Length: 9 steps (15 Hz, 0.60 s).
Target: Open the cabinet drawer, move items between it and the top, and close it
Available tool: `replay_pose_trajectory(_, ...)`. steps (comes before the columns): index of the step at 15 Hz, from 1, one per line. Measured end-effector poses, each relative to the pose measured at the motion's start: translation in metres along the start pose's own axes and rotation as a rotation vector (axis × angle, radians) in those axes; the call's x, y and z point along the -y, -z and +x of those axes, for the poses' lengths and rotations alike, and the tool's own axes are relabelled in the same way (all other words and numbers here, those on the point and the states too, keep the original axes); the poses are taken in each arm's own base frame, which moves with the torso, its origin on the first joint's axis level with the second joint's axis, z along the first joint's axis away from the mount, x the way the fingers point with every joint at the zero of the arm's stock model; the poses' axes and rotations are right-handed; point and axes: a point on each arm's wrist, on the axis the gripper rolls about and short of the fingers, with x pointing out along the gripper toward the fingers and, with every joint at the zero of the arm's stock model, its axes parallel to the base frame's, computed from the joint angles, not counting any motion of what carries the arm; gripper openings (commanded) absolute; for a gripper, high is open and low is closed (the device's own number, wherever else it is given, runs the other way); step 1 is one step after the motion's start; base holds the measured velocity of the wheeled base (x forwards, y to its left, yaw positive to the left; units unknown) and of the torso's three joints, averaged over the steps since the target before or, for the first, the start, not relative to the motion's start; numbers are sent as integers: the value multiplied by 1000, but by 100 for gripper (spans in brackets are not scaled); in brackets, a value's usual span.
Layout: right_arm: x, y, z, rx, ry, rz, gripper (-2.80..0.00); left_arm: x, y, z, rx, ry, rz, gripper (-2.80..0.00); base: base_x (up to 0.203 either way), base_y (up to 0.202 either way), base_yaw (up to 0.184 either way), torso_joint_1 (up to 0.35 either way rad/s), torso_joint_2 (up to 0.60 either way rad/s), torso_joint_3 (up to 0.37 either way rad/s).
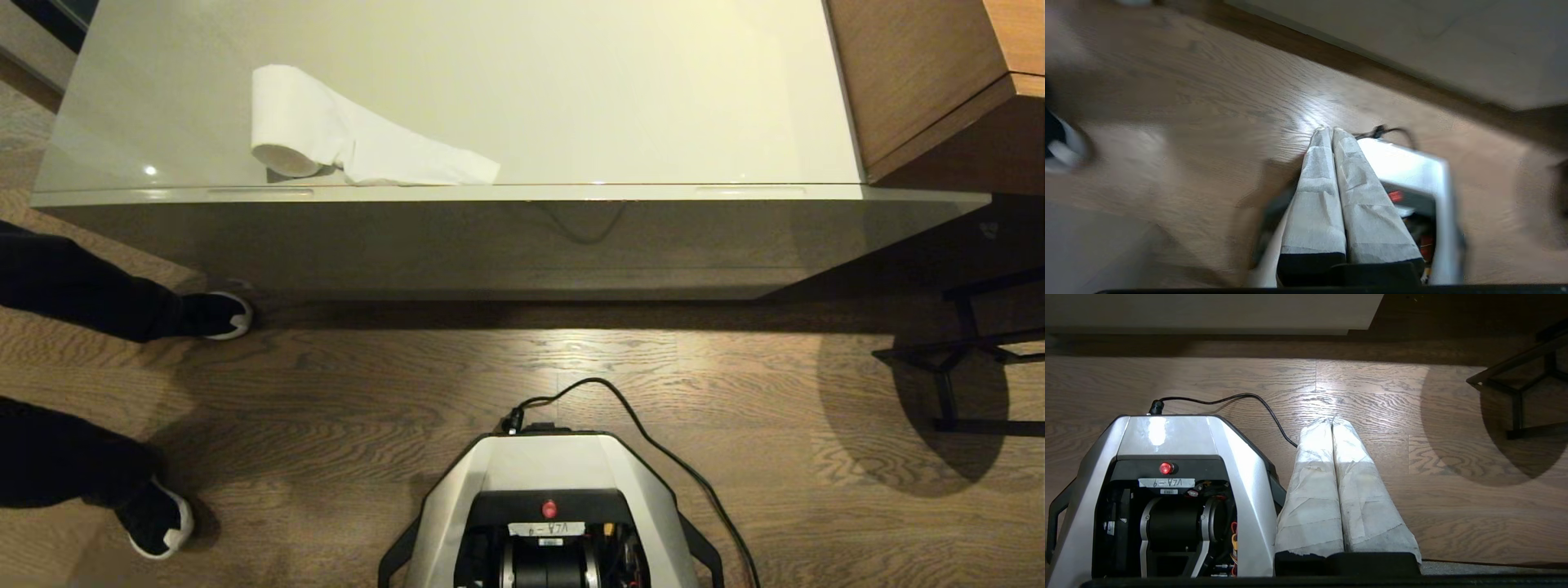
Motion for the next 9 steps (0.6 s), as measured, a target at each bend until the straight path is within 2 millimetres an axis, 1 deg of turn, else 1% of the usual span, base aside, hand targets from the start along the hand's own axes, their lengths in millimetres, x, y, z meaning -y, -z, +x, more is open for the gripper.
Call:
replay_pose_trajectory(1, 0, 0, 0, 0, 0, 0, -280, 0, 0, 0, 1, 1, 76, -280, 0, 0, 0, 0, 0, 0)
replay_pose_trajectory(3, 0, 0, 0, -3, 0, -1, -280, 0, 0, 0, 2, 1, 302, -280, 0, 0, 0, 0, 0, 0)
replay_pose_trajectory(4, 0, 0, 0, -4, 0, -2, -280, 0, 0, 0, 2, 1, 364, -280, 0, 0, 0, 0, 0, 0)
replay_pose_trajectory(9, 0, 0, 0, 0, 0, 0, -280, 0, 0, 0, 2, 1, 391, -280, 0, 0, 0, 0, 0, 0)
